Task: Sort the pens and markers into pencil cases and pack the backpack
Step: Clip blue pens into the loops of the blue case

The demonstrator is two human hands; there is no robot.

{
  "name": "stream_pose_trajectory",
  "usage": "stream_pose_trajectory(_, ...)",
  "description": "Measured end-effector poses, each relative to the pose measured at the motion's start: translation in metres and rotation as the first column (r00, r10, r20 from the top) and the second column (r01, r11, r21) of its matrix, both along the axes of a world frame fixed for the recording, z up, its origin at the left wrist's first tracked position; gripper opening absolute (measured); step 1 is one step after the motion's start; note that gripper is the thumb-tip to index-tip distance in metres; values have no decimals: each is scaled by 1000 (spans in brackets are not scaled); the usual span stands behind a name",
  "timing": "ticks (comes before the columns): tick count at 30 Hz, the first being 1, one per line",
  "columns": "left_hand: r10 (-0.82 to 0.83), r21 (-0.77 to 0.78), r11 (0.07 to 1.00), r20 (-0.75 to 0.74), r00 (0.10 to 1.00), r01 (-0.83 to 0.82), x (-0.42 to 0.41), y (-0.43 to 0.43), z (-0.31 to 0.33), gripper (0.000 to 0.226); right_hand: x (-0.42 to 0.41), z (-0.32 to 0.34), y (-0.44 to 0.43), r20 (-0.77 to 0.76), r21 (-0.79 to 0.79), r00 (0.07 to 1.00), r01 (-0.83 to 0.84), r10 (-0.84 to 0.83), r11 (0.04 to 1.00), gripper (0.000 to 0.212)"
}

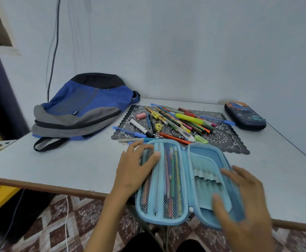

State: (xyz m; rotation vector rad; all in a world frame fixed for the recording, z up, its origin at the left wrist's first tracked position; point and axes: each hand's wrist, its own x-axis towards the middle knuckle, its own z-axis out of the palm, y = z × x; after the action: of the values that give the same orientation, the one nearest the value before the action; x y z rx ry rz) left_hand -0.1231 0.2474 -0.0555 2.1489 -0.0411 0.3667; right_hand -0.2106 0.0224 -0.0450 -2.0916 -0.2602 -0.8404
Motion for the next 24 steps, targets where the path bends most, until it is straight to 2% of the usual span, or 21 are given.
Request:
stream_pose_trajectory(4, -70, -66, 996, -99, 993, 64, -14, -6, 4, 74, 9, 10, -36, -321, 82, 947, 29, -2, 996, 36)
stream_pose_trajectory(6, -108, -44, 994, -121, 987, 104, -19, -12, 5, 78, 11, 10, -40, -464, 141, 884, 5, 61, 990, 36)
stream_pose_trajectory(7, -118, -33, 993, -125, 985, 115, -20, -13, 6, 78, 12, 9, -40, -500, 150, 863, -1, 77, 989, 44)
stream_pose_trajectory(9, -115, -39, 993, -135, 984, 111, -21, -13, 7, 78, 13, 4, -38, -526, 186, 846, 15, 87, 982, 56)
stream_pose_trajectory(13, -110, -58, 993, -137, 985, 103, -22, -6, 7, 75, 14, -3, -31, -525, 183, 845, 1, 97, 983, 52)
stream_pose_trajectory(19, -86, -53, 995, -153, 984, 79, -23, 13, 11, 70, 21, -8, -17, -514, 115, 851, -53, 105, 992, 59)
stream_pose_trajectory(22, -83, -77, 994, -149, 985, 72, -23, 24, 12, 69, 22, -6, -4, -496, 91, 862, -72, 108, 993, 90)
stream_pose_trajectory(24, -70, -85, 995, -147, 987, 58, -23, 33, 11, 69, 24, -10, 4, -498, 47, 862, -79, 92, 996, 99)
